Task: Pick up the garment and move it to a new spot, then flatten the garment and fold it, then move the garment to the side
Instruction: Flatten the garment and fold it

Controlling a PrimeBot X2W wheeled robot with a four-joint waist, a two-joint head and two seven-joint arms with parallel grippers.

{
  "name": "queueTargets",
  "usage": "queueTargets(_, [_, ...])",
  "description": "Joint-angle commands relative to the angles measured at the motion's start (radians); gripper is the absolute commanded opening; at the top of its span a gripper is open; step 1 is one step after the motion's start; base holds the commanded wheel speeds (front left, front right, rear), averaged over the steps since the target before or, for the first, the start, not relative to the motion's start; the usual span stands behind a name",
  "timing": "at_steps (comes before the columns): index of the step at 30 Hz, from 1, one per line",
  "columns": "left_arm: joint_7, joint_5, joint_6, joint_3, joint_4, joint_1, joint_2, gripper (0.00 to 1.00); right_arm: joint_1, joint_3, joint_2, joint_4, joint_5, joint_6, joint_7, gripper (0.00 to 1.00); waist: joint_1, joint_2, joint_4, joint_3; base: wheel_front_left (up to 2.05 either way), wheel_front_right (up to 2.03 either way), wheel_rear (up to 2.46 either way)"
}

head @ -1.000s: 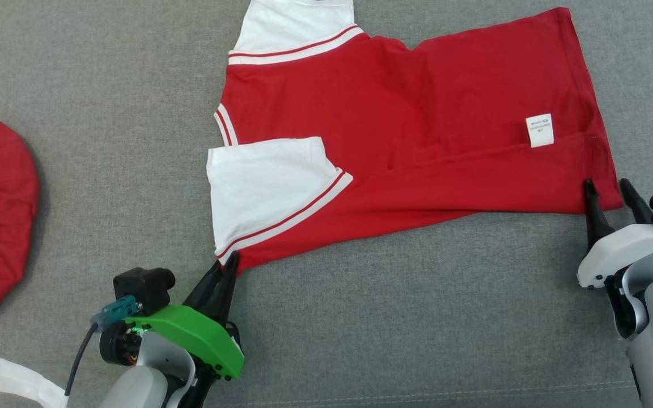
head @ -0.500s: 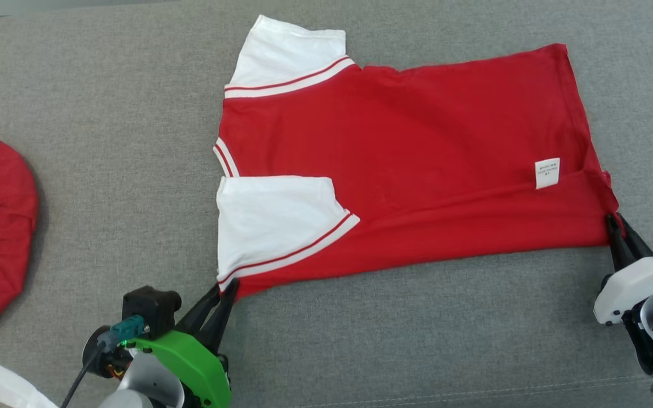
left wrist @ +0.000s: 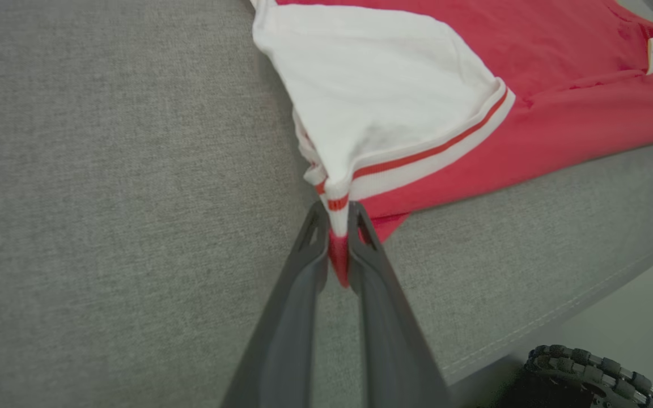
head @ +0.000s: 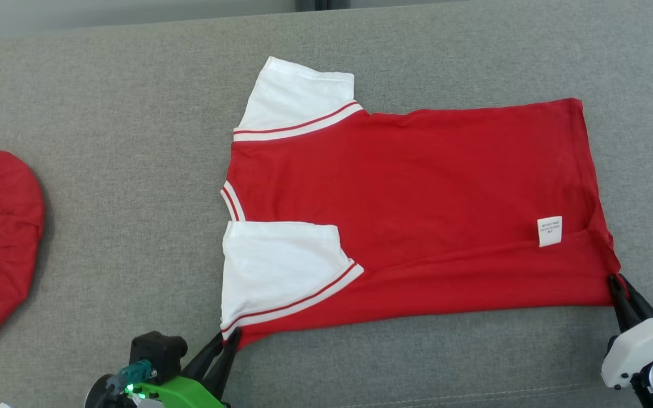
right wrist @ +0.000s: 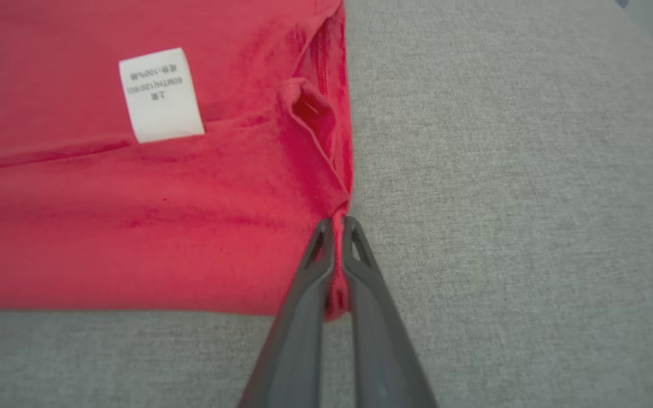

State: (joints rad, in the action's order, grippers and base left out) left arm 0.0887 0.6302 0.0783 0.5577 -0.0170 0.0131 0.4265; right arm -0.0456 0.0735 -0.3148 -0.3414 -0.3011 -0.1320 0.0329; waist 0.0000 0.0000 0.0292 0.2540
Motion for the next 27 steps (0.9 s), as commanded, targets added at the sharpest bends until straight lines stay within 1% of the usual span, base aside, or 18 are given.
queueTargets(1, [0.005,0.002,0.01,0.002,-0.001,-0.016,0.005,0.0,0.019,0.007,0.003,0.011,0.009,0.003,-0.006,0.0,0.0,0.0,-0.003,-0.004,0.0,0.0,0.0])
queueTargets(6, [0.037,0.015,0.029,0.01,-0.001,-0.033,0.004,0.0,0.037,0.022,0.015,0.03,0.033,0.003,-0.015,0.0,0.0,0.0,-0.009,-0.014,0.0,0.0,0.0])
queueTargets(10, [0.049,0.015,0.033,0.014,0.004,-0.039,0.015,0.0,0.031,0.023,0.01,0.023,0.05,0.003,0.0,0.0,0.0,0.0,-0.013,-0.023,0.0,0.0,0.0])
queueTargets(13, [0.056,0.024,0.026,0.017,0.002,-0.045,0.016,0.0,0.033,0.024,0.008,0.013,0.059,0.003,0.003,0.0,0.0,0.0,-0.013,-0.031,0.0,0.0,0.0])
queueTargets(14, [0.058,0.027,0.024,0.017,0.001,-0.048,0.016,0.0,0.035,0.024,0.007,0.009,0.059,0.003,0.005,0.11,0.0,0.0,-0.013,-0.034,0.0,0.0,0.0])
queueTargets(15, [0.06,0.028,0.023,0.018,0.0,-0.049,0.017,0.0,0.036,0.024,0.007,0.006,0.06,0.003,0.006,0.26,0.0,0.0,-0.013,-0.035,0.0,0.0,0.0])
queueTargets(16, [0.063,0.032,0.024,0.018,0.0,-0.05,0.017,0.0,0.039,0.025,0.007,0.004,0.062,0.003,0.007,0.46,0.0,0.0,-0.012,-0.037,0.0,0.0,0.0])
queueTargets(17, [0.067,0.035,0.025,0.018,0.001,-0.051,0.018,0.04,0.04,0.025,0.007,0.003,0.063,0.003,0.007,0.71,0.0,0.0,-0.012,-0.038,0.0,0.0,0.0])
queueTargets(18, [0.068,0.034,0.027,0.019,0.001,-0.052,0.019,0.35,0.041,0.027,0.008,0.002,0.065,0.003,0.009,1.0,0.0,0.0,-0.012,-0.038,0.0,0.0,0.0])
queueTargets(19, [0.069,0.035,0.027,0.019,0.002,-0.052,0.019,0.43,0.04,0.03,0.008,0.003,0.068,0.003,0.01,1.0,0.0,0.0,-0.012,-0.038,0.0,0.0,0.0])
queueTargets(20, [0.07,0.034,0.029,0.02,0.003,-0.052,0.02,0.6,0.039,0.032,0.01,0.007,0.07,0.002,0.013,1.0,0.0,0.0,-0.012,-0.037,0.0,0.0,0.0])
queueTargets(21, [0.07,0.034,0.03,0.02,0.003,-0.052,0.019,0.87,0.038,0.034,0.011,0.012,0.07,0.002,0.015,1.0,0.0,0.0,-0.012,-0.036,0.0,0.0,0.0])
queueTargets(22, [0.064,0.037,0.032,0.018,0.002,-0.053,0.016,1.0,0.039,0.037,0.011,0.018,0.071,0.002,0.015,1.0,0.0,0.0,-0.013,-0.034,0.0,0.0,0.0])
queueTargets(27, [0.048,0.04,0.038,0.001,-0.017,-0.038,0.019,1.0,0.038,0.056,0.008,0.071,0.075,0.002,0.031,1.0,0.0,0.0,-0.02,-0.028,0.0,0.0,0.0])
